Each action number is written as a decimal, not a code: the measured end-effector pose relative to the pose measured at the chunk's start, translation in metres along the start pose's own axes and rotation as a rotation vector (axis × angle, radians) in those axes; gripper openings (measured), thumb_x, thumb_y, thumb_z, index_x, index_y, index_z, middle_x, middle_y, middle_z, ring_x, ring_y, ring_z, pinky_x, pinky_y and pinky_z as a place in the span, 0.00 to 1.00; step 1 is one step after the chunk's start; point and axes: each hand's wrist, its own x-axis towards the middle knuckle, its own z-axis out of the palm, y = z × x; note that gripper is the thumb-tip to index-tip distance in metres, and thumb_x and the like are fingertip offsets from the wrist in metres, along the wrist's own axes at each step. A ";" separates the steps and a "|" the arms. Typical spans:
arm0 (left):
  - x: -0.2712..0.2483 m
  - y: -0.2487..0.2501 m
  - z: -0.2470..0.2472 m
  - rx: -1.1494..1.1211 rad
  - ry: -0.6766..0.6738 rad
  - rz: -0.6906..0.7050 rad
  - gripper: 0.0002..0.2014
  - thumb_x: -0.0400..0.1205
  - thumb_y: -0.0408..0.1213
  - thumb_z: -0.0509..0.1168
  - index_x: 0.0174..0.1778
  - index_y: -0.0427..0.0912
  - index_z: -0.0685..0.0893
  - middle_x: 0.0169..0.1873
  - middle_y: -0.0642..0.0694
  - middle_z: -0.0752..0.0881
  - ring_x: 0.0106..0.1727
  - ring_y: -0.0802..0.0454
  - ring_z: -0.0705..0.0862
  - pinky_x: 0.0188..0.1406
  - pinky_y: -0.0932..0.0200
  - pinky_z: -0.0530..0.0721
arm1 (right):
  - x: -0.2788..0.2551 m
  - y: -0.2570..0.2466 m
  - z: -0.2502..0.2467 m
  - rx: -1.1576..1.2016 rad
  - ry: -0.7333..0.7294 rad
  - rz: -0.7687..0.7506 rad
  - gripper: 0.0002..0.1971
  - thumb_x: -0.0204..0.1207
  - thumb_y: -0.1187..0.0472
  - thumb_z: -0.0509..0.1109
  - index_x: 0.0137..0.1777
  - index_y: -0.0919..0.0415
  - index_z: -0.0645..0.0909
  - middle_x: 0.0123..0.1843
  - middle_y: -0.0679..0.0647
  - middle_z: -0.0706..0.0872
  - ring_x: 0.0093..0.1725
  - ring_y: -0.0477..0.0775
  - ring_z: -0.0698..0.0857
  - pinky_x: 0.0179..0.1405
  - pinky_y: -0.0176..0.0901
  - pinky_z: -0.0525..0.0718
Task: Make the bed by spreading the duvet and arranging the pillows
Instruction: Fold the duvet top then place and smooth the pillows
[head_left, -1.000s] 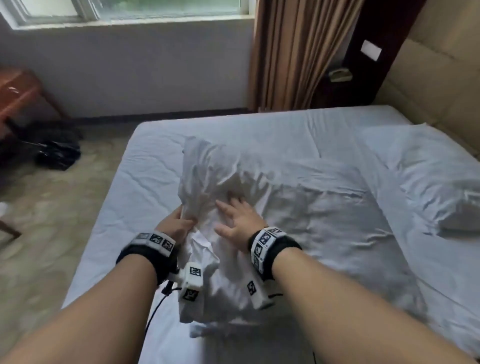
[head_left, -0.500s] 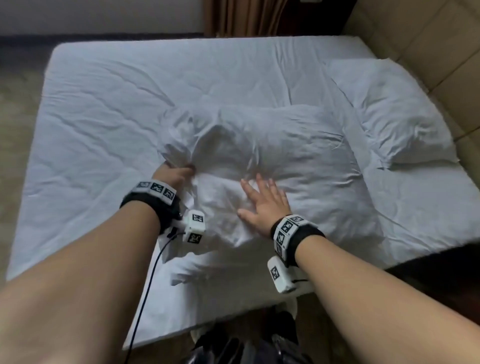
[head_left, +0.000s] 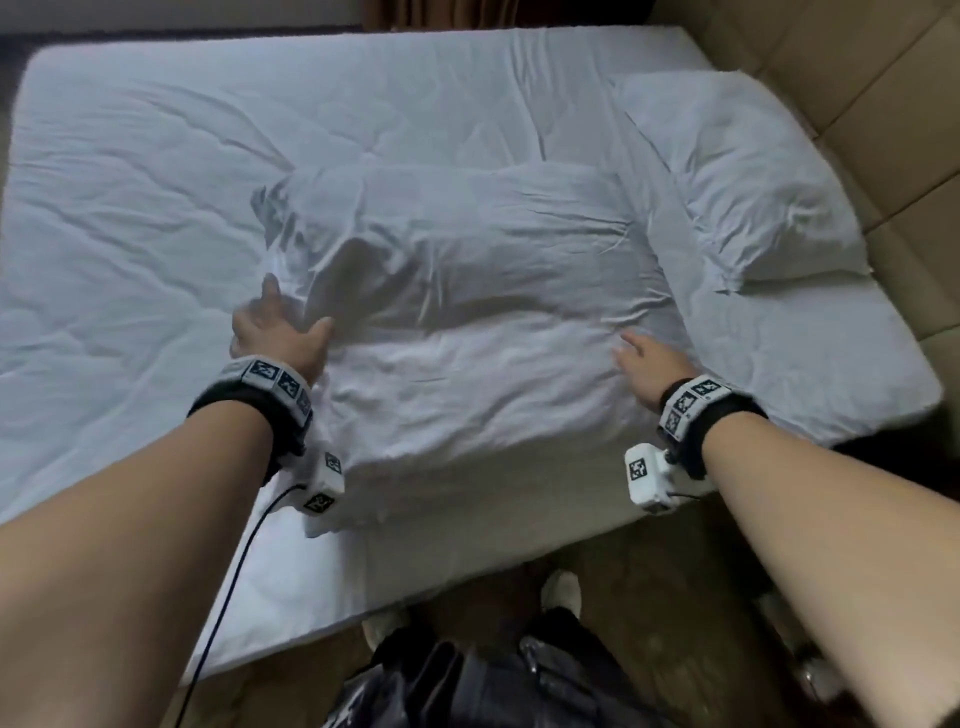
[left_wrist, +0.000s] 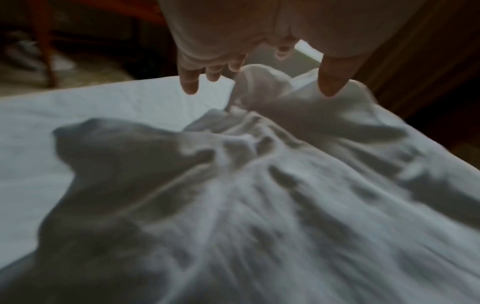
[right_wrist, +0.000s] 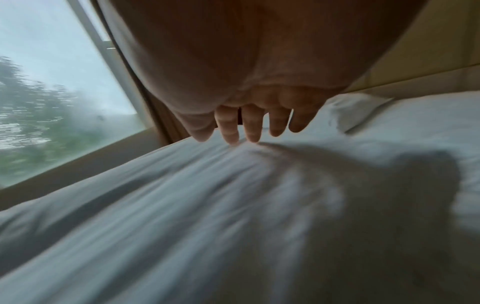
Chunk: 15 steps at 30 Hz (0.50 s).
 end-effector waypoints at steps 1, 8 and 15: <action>-0.010 0.011 0.005 0.037 -0.006 0.060 0.45 0.80 0.67 0.65 0.87 0.71 0.45 0.89 0.39 0.44 0.86 0.27 0.58 0.85 0.32 0.60 | 0.000 0.024 -0.010 0.000 0.020 0.075 0.25 0.89 0.50 0.58 0.84 0.56 0.69 0.84 0.60 0.72 0.81 0.63 0.72 0.80 0.48 0.65; -0.001 -0.087 0.068 -0.362 -0.085 -0.384 0.60 0.58 0.86 0.67 0.85 0.63 0.65 0.87 0.36 0.63 0.82 0.35 0.70 0.80 0.33 0.69 | 0.012 0.154 -0.025 0.201 0.020 0.369 0.27 0.84 0.42 0.59 0.60 0.67 0.83 0.63 0.73 0.84 0.60 0.71 0.84 0.60 0.55 0.78; -0.115 -0.072 0.102 -1.032 -0.057 -0.394 0.20 0.80 0.61 0.71 0.59 0.52 0.90 0.48 0.51 0.95 0.46 0.47 0.95 0.45 0.47 0.91 | 0.012 0.184 0.053 0.943 -0.294 0.602 0.38 0.76 0.29 0.67 0.68 0.64 0.77 0.59 0.65 0.87 0.55 0.66 0.88 0.37 0.58 0.89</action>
